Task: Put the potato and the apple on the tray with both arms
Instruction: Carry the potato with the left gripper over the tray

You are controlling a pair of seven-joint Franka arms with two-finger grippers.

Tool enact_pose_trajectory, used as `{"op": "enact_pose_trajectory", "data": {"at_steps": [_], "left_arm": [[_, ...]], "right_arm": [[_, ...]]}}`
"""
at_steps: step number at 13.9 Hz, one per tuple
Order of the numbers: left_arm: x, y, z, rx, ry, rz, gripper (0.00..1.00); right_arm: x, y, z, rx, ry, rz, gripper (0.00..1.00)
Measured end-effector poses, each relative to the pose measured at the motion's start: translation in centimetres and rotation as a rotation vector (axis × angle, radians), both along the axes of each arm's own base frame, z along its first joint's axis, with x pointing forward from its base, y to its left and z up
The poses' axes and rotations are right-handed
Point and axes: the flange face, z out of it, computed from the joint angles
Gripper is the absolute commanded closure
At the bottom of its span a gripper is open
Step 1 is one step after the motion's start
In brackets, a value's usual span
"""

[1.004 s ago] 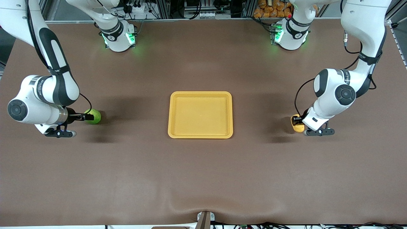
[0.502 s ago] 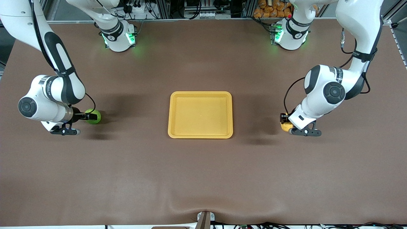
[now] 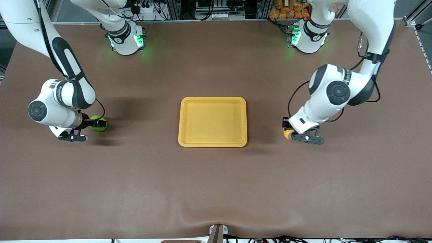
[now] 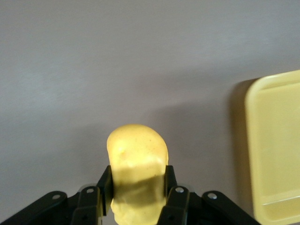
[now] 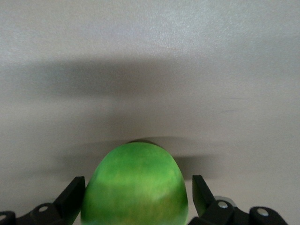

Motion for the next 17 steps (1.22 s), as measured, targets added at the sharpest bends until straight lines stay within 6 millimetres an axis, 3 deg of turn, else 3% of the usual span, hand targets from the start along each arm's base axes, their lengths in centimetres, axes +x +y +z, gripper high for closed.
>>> {"op": "enact_pose_trajectory", "data": {"at_steps": [2,4,5,6,10,17], "left_arm": [[-0.3,-3.0,0.5,-0.012,-0.010,0.001,1.00],[-0.5,-5.4,0.7,-0.025,-0.014,0.012,1.00],[-0.6,-6.6,0.7,-0.031,-0.013,0.026,1.00],[-0.8,-7.8,0.6,-0.037,-0.010,0.040,1.00],[-2.2,-13.3,-0.6,-0.054,0.014,0.095,1.00],[-4.8,-20.3,-5.8,0.003,0.037,0.173,1.00]], "right_arm": [[-0.4,0.1,-0.7,0.000,0.001,0.001,0.57],[-0.4,0.1,-0.6,-0.001,0.000,0.001,0.87],[-0.4,0.1,-0.6,0.000,0.000,0.001,0.96],[-0.4,0.2,-0.6,0.000,0.000,0.002,1.00],[0.1,0.6,0.0,0.005,0.008,0.010,1.00],[3.4,0.5,7.9,0.031,0.126,0.012,1.00]]}}
